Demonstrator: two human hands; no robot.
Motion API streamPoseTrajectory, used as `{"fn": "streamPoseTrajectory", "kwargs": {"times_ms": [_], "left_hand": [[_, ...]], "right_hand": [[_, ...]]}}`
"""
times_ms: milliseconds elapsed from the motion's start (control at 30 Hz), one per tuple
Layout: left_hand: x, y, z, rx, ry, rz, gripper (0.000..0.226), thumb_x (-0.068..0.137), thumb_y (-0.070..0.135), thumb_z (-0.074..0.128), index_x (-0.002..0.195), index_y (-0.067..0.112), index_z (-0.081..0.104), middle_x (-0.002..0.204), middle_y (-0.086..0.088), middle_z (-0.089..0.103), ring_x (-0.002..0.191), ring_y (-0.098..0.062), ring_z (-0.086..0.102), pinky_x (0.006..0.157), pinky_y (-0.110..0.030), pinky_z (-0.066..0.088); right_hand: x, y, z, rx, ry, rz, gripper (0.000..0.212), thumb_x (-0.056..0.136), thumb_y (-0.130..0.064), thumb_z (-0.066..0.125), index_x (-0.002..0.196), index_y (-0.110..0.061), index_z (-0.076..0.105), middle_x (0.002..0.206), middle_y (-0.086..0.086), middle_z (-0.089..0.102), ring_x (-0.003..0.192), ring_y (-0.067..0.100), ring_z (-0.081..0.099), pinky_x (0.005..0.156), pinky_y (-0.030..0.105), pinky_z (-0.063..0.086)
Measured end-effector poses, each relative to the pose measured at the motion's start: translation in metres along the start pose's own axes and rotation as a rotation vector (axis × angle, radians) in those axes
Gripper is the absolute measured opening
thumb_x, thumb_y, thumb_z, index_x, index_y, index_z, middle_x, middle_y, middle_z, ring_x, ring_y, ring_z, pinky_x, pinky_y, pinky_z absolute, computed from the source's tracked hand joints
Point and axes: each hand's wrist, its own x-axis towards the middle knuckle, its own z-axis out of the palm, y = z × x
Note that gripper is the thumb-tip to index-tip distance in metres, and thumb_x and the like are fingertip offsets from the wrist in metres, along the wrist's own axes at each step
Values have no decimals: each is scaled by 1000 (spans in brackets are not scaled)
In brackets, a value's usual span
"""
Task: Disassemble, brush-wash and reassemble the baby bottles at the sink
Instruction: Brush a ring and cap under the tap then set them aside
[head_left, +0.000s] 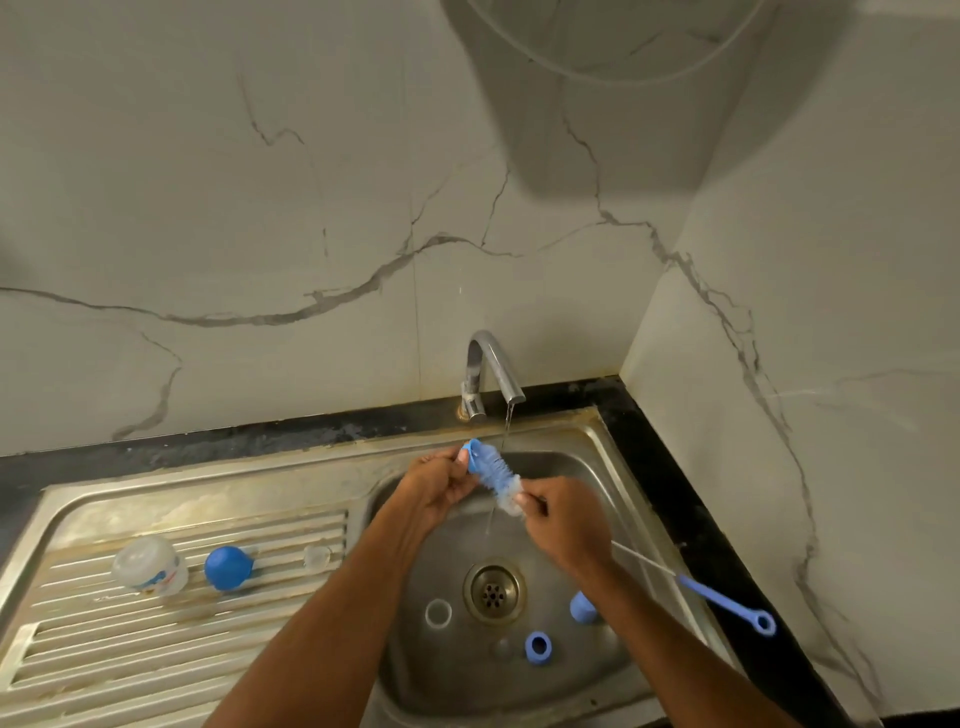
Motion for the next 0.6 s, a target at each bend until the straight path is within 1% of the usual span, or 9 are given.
{"fn": "streamPoseTrajectory", "kwargs": {"times_ms": [67, 133, 167, 233, 300, 400, 467, 533, 600], "left_hand": [[2, 4, -1, 31, 17, -26, 20, 103, 1, 45, 96, -3, 63, 84, -18, 71, 83, -26, 68, 82, -38, 57], [4, 7, -7, 92, 20, -56, 23, 100, 0, 41, 90, -4, 61, 66, -13, 64, 64, -20, 64, 84, -39, 56], [5, 8, -10, 127, 17, -78, 23, 99, 2, 40, 89, -4, 60, 60, -10, 60, 57, -16, 59, 83, -38, 56], [4, 7, -14, 200, 13, -118, 26, 100, 10, 40, 84, 1, 58, 59, -6, 48, 53, -13, 47, 70, -31, 53], [4, 3, -16, 223, 0, -149, 31, 104, 15, 40, 83, 2, 58, 63, -8, 46, 56, -14, 44, 61, -28, 52], [0, 1, -12, 67, -66, -131, 21, 100, -2, 42, 104, -5, 62, 92, -19, 64, 84, -25, 64, 78, -36, 60], [-2, 4, -8, 0, -122, -70, 33, 95, -15, 41, 117, -2, 63, 116, -22, 64, 103, -32, 65, 87, -38, 59], [-4, 7, -5, 13, -112, -5, 42, 92, -22, 42, 114, 3, 68, 121, -21, 64, 107, -32, 66, 89, -39, 59], [-3, 7, -5, 24, -102, 30, 44, 91, -22, 44, 112, 5, 71, 123, -21, 65, 111, -33, 66, 92, -41, 58]], "right_hand": [[0, 5, -6, -35, -20, -148, 19, 93, -30, 62, 101, -20, 76, 85, -4, 75, 72, 8, 68, 58, 18, 50], [0, 13, -11, -98, -91, -278, 19, 92, -30, 58, 94, -21, 75, 75, -4, 72, 64, 9, 65, 57, 27, 53], [0, 19, -12, -129, -129, -329, 18, 90, -29, 58, 94, -21, 74, 76, -4, 73, 64, 9, 66, 57, 29, 55], [0, 30, -16, -181, -170, -386, 20, 87, -25, 60, 102, -21, 73, 82, -3, 75, 68, 11, 69, 61, 29, 58], [2, 32, -20, -257, -143, -388, 24, 84, -22, 63, 106, -20, 73, 83, -1, 76, 68, 14, 70, 60, 29, 58], [2, 17, -25, -278, 1, -209, 17, 80, -20, 70, 97, -22, 74, 73, -3, 71, 61, 13, 65, 53, 18, 44], [0, 6, -25, -248, 25, -34, 5, 84, -20, 67, 86, -23, 70, 67, -8, 62, 58, 8, 56, 50, 13, 29], [-3, 0, -19, -208, 15, 55, 6, 86, -21, 64, 83, -23, 69, 68, -9, 58, 59, 5, 49, 48, 13, 23], [-5, -3, -15, -168, 29, 80, 6, 84, -19, 65, 84, -20, 71, 72, -4, 65, 61, 5, 46, 48, 13, 19]]}}
